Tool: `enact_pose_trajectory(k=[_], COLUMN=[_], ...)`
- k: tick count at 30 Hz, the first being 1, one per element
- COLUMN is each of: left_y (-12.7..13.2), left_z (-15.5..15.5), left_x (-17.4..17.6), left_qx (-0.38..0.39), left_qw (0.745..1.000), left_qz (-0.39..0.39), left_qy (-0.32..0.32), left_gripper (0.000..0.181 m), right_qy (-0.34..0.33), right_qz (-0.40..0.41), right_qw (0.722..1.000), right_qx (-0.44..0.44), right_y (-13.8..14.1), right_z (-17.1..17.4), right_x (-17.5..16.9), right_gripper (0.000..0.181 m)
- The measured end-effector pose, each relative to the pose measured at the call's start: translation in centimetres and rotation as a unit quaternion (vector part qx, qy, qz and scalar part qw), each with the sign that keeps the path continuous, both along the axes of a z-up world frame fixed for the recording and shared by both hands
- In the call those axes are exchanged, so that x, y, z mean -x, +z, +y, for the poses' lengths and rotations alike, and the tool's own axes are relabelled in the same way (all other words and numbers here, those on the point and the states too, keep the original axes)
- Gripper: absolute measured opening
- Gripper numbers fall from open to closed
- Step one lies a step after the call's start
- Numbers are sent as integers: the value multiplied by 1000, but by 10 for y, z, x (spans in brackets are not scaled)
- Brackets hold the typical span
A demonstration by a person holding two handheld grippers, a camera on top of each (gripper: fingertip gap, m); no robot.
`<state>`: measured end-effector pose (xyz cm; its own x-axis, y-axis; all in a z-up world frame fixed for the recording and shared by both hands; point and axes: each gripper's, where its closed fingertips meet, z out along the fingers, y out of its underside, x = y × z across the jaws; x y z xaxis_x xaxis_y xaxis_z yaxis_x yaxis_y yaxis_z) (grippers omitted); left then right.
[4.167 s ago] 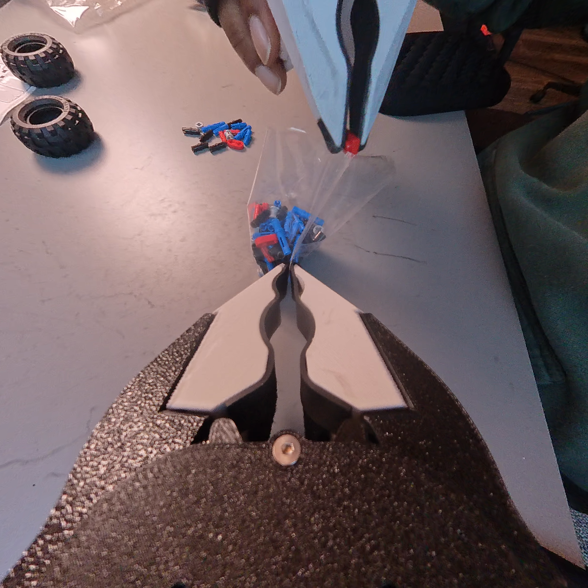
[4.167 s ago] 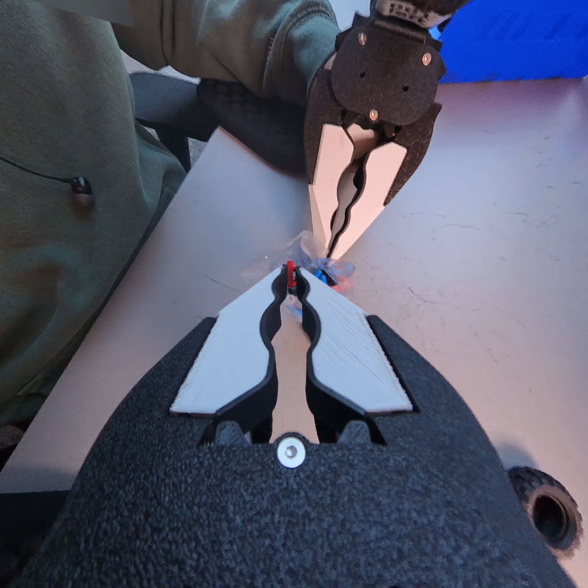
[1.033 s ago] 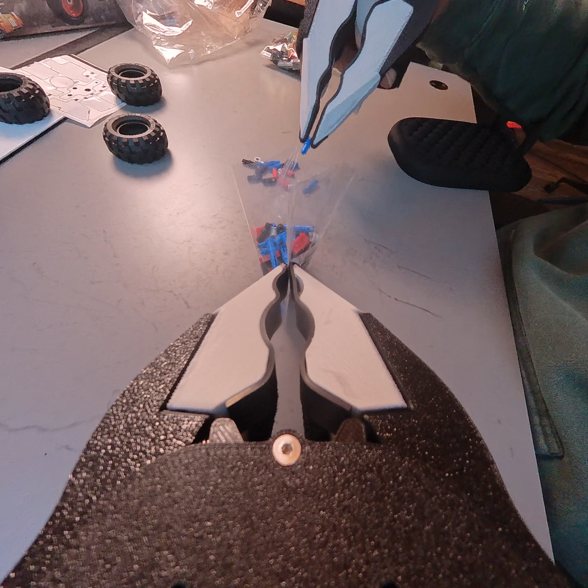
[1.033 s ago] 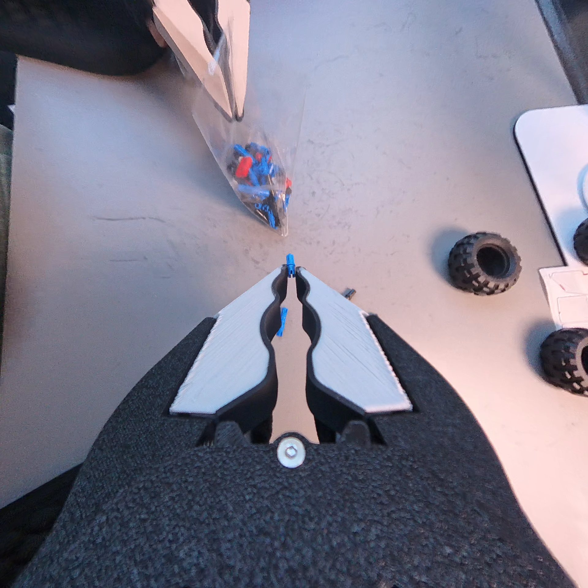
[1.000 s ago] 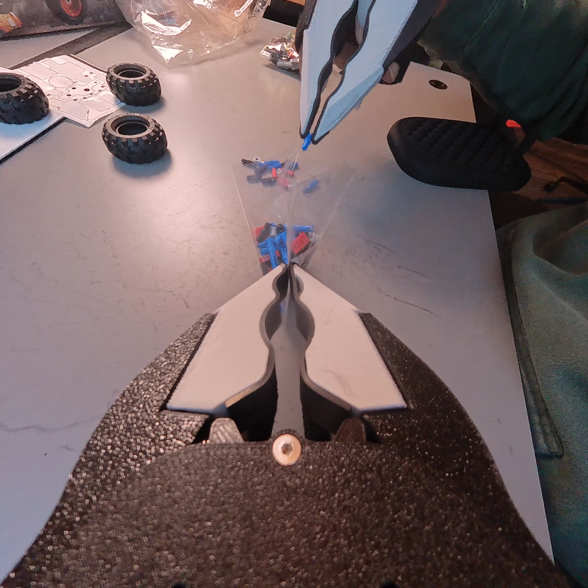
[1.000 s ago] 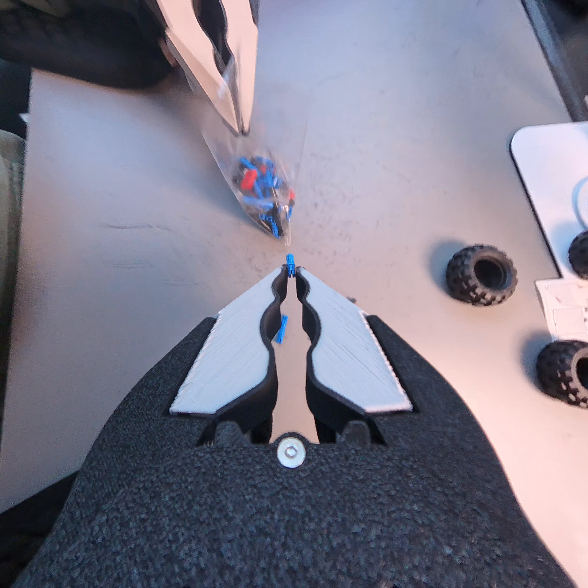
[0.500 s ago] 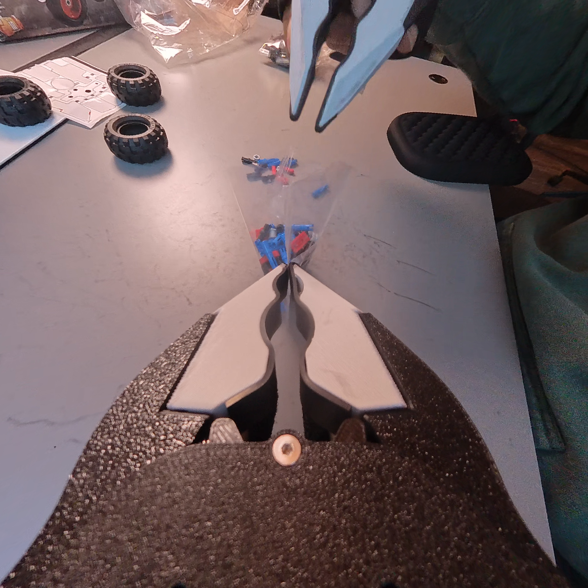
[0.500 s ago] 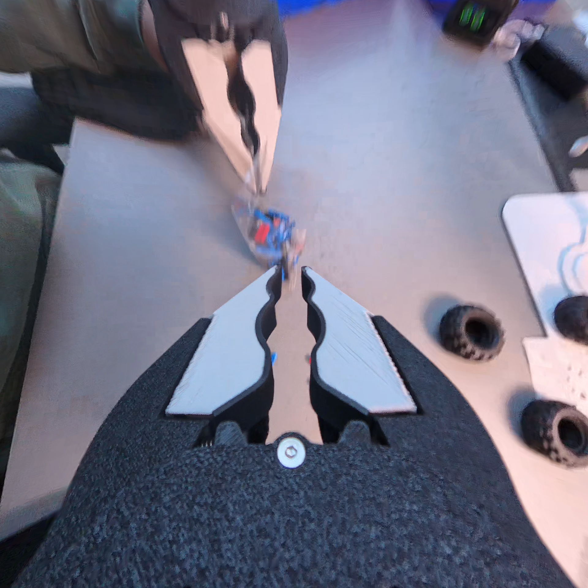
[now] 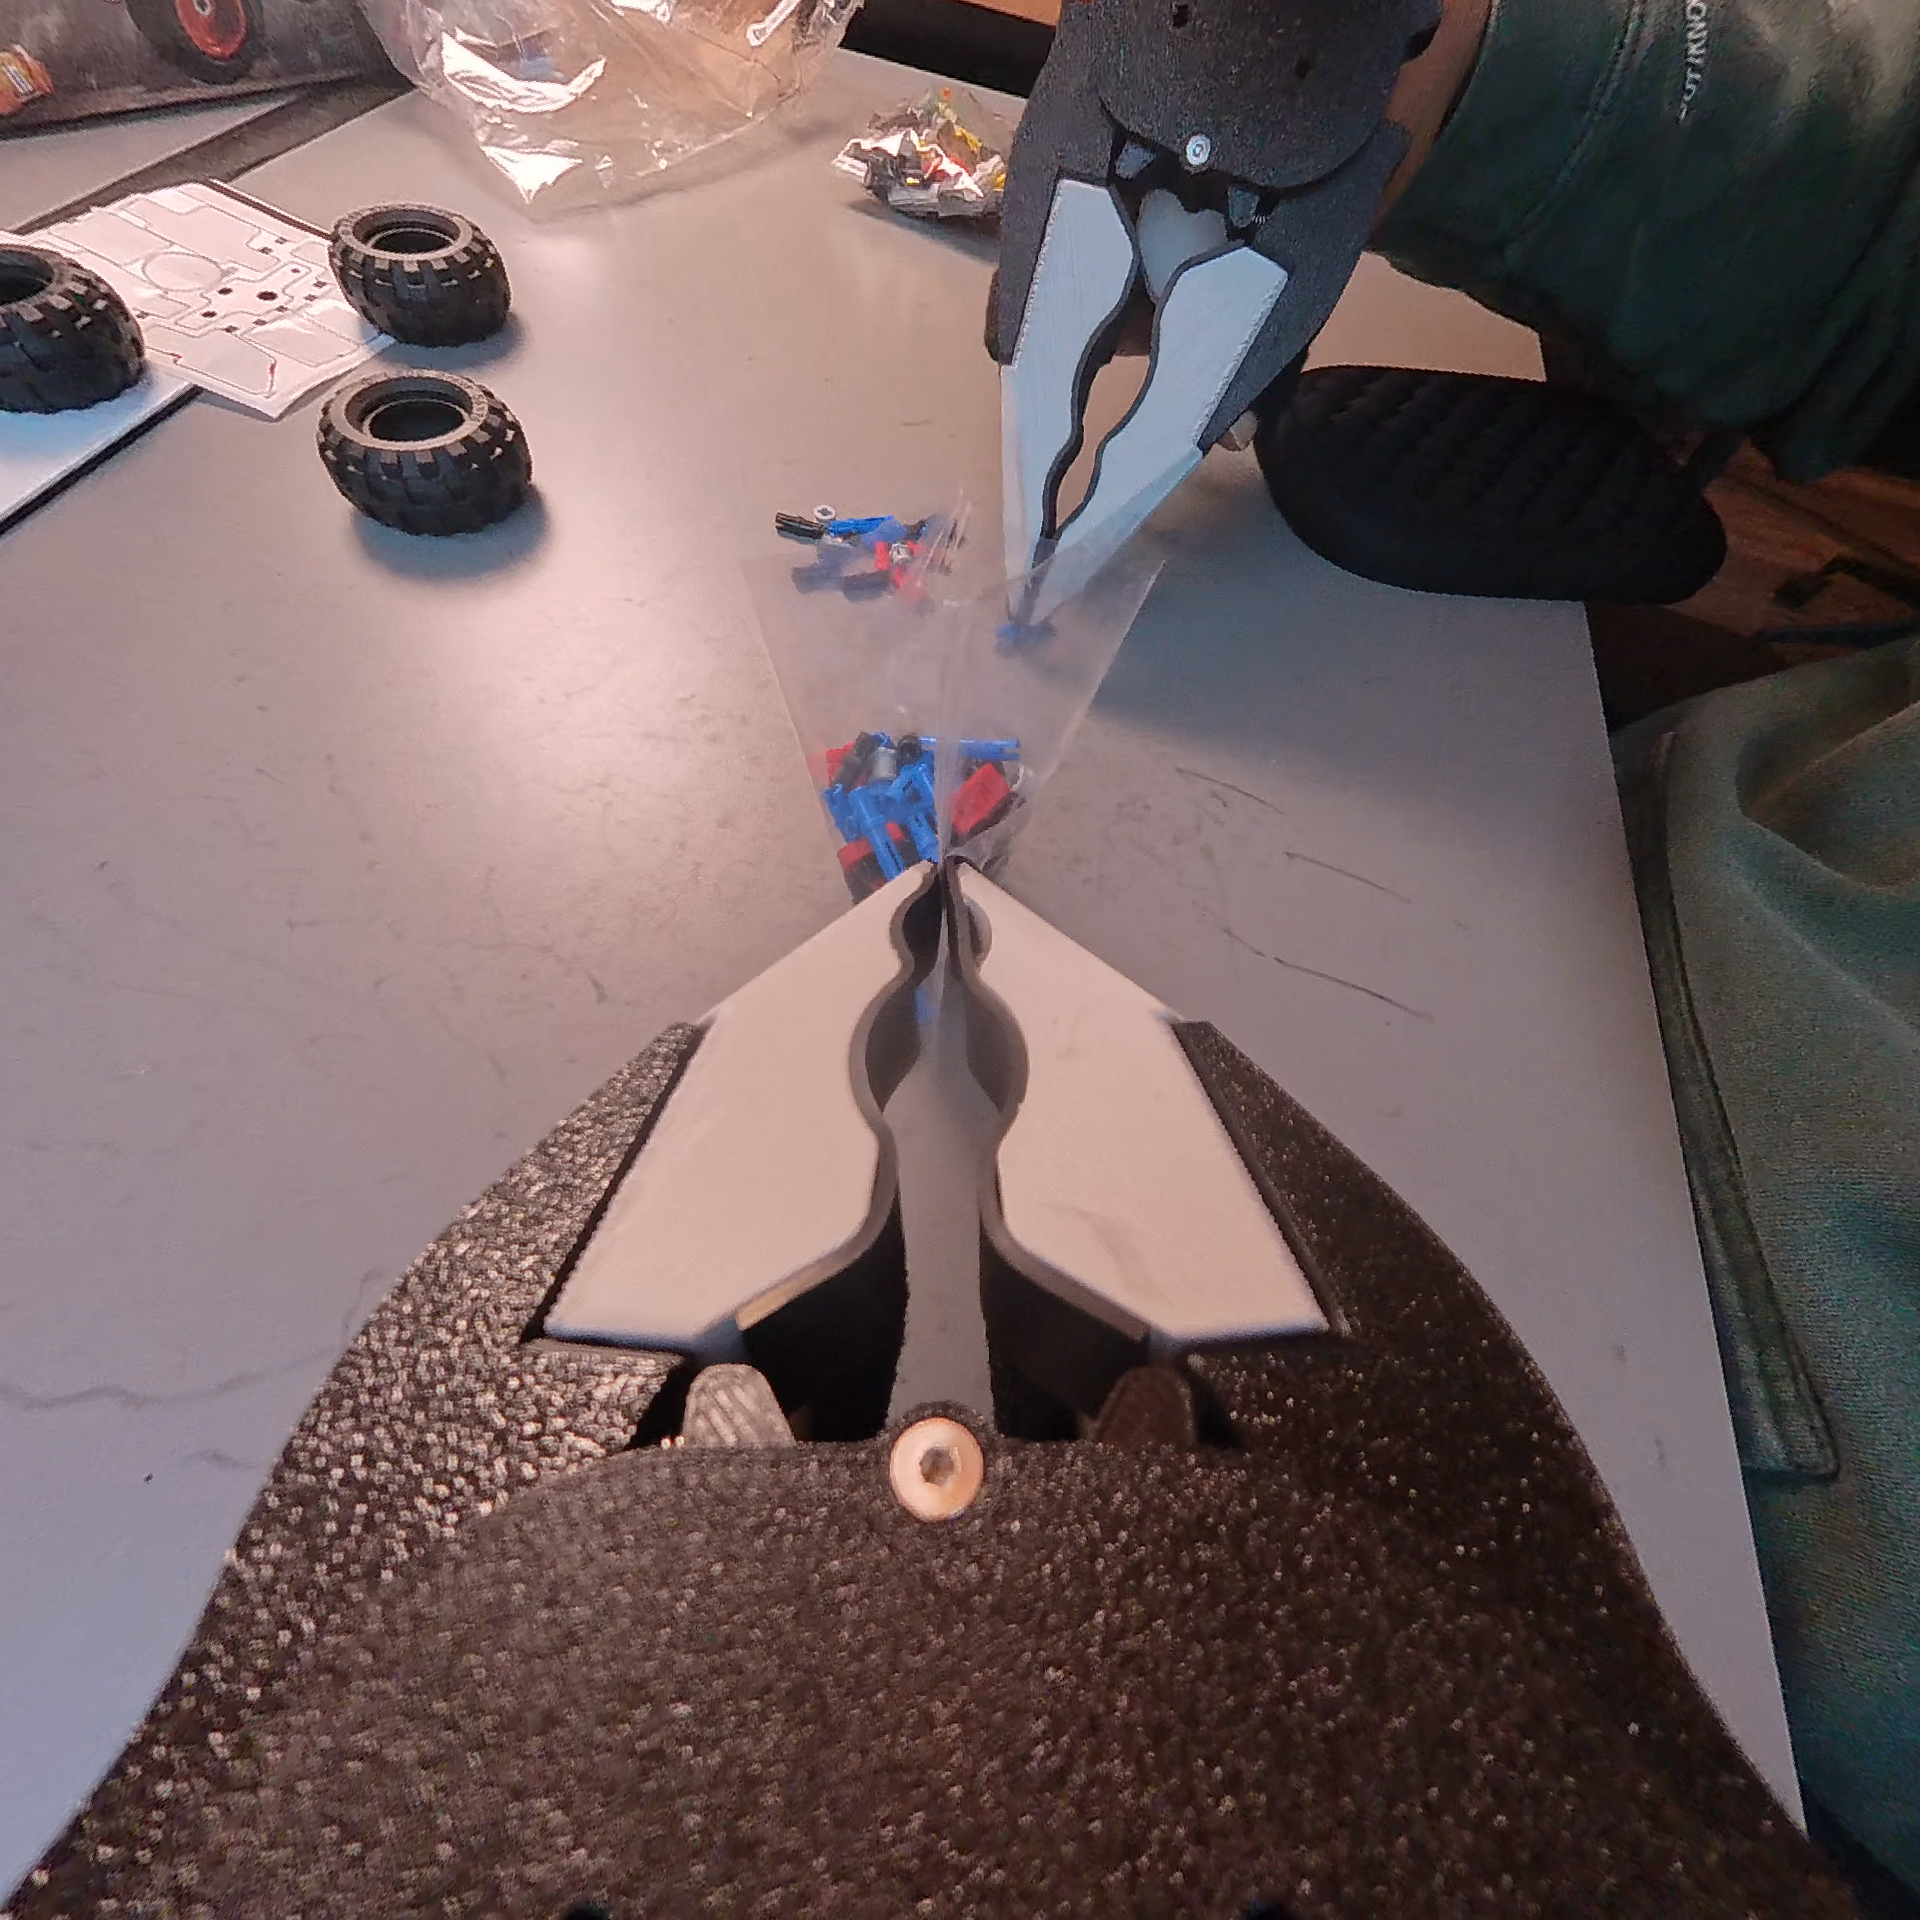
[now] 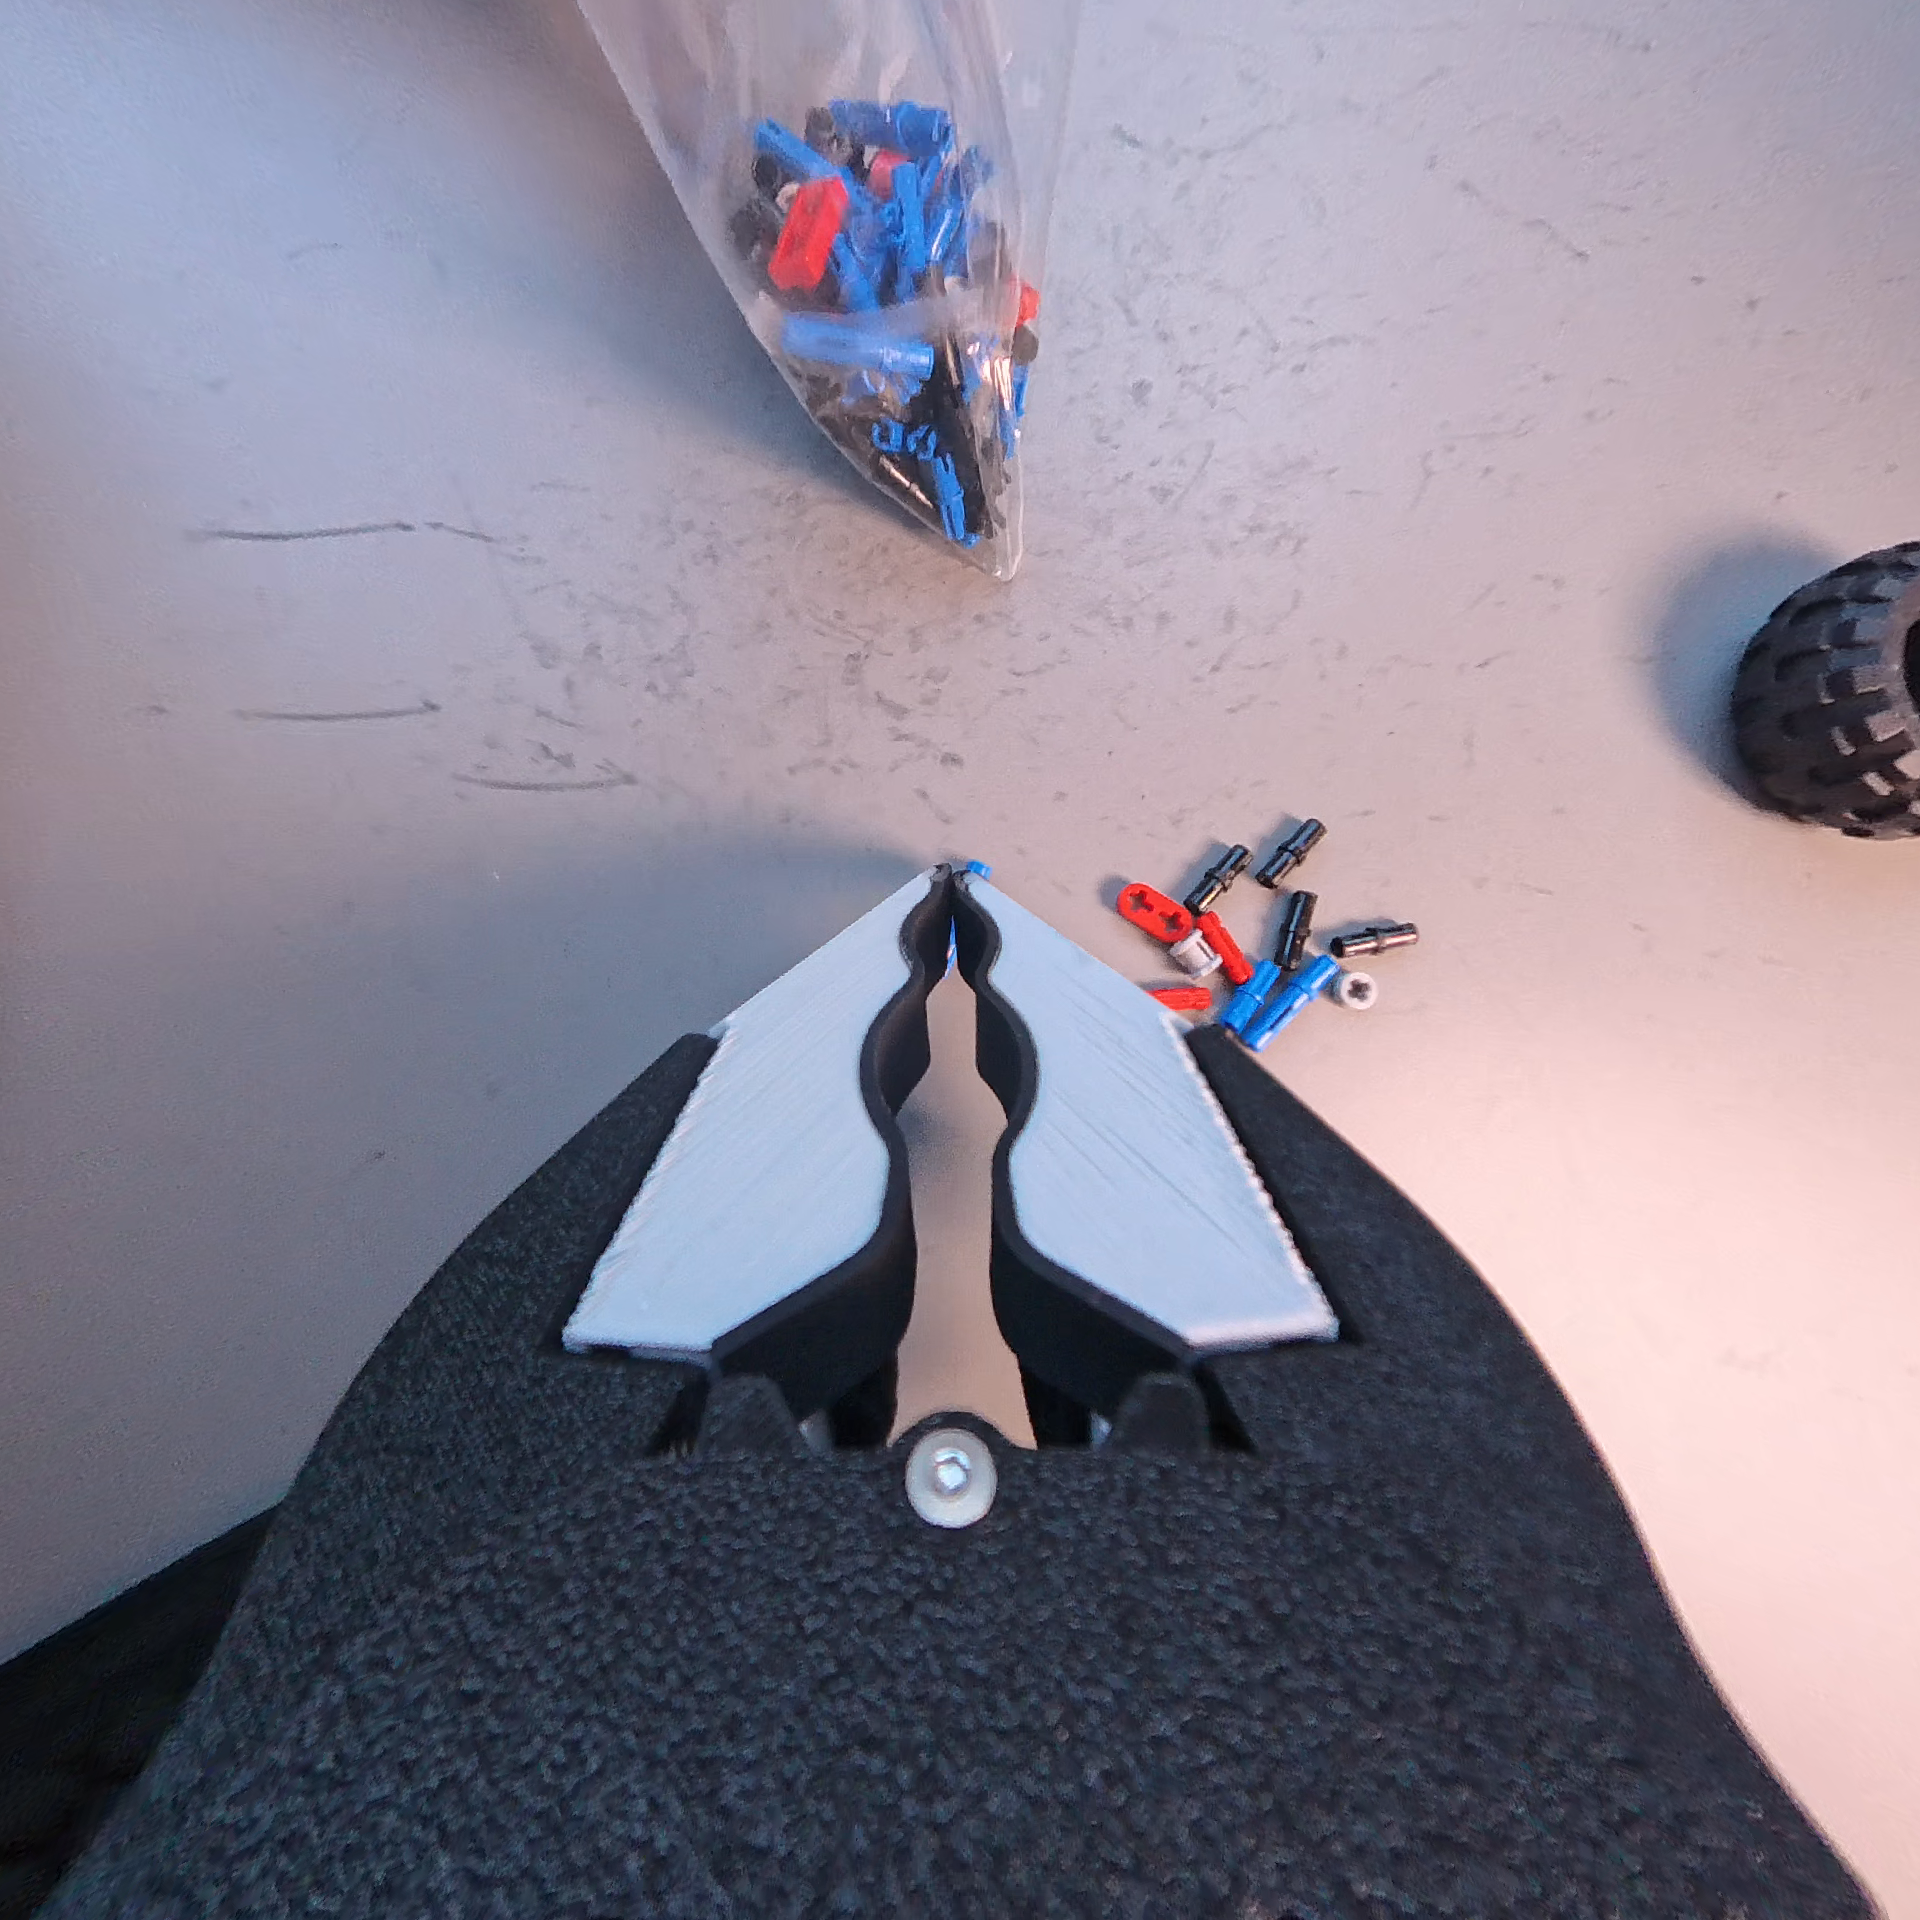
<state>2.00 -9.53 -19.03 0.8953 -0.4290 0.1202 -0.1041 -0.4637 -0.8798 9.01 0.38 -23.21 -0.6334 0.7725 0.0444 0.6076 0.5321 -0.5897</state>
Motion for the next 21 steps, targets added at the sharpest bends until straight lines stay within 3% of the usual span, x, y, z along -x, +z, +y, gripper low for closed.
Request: enact_pose_trajectory(k=[6,10,12,17,19,21], left_y=[0,0,0,0,0,0], left_z=[-1,-1,-1,-1,-1,-2], left_x=[-1,-1,-1,-1,-1,-2], left_qx=[0,0,0,0,-1,-2], left_qw=[1000,1000,1000,1000,1000,1000], left_qz=[1,2,0,-1,3,5], left_qy=[-4,-5,-6,-6,-6,-8], left_gripper=[0,0,0,0,0,0], right_qy=[-15,-11,5,42,59,63], right_qz=[-11,-5,34,154,166,160], right_qw=[1000,1000,999,982,978,981], right_qx=[6,-3,28,103,113,93], right_y=[-1,-4,18,105,116,106], right_z=[2,2,-12,-53,-70,-76], right_x=[-2,-1,7,44,56,66], right_gripper=[10,3,3,2,3,7])
